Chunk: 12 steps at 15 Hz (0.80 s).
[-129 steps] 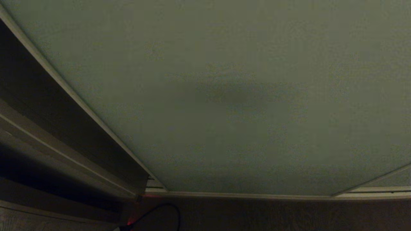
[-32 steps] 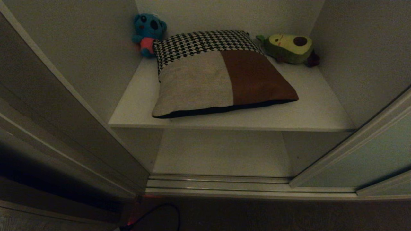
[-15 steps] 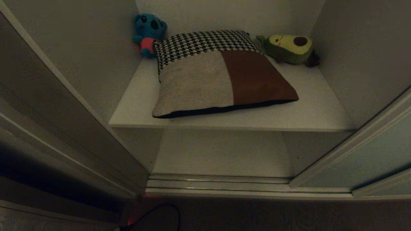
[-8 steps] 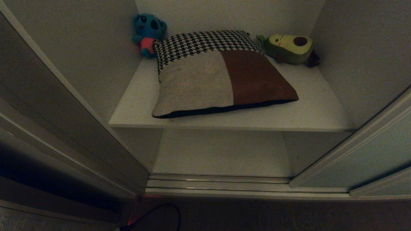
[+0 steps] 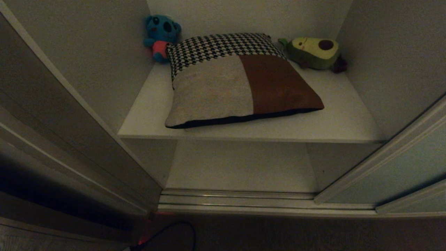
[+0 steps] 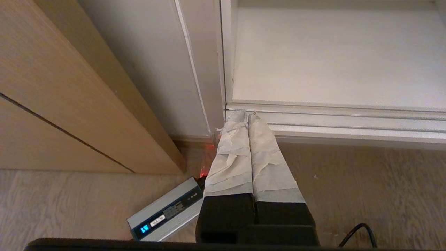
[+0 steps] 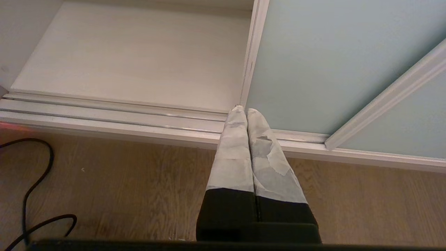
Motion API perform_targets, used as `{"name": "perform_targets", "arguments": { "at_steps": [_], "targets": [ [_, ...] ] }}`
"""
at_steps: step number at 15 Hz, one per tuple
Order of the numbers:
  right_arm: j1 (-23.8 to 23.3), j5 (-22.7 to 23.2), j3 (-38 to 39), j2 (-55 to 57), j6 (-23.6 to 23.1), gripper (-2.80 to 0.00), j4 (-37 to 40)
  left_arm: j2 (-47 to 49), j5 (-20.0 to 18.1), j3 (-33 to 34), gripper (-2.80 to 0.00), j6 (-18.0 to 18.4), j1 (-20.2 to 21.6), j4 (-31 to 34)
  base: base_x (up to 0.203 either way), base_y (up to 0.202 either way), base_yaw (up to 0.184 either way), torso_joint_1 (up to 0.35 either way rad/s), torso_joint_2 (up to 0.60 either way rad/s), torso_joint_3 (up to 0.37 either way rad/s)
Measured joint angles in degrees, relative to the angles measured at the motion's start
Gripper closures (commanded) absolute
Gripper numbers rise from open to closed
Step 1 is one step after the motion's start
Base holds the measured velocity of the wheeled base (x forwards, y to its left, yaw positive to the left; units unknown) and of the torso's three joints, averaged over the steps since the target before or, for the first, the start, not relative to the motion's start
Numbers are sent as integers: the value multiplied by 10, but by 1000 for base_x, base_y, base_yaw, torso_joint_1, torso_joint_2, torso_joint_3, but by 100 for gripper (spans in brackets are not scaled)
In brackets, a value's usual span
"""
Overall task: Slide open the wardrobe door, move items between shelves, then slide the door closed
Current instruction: Place the pillow on the lower shelf
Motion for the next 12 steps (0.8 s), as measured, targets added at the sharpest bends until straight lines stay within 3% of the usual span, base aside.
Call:
{"name": "perform_targets", "arguments": {
  "at_steps": [12],
  "targets": [
    [0, 0, 0, 0, 0, 0, 0, 0, 0, 0, 0, 0, 0, 1, 0, 0, 0, 0, 0, 0]
  ]
}}
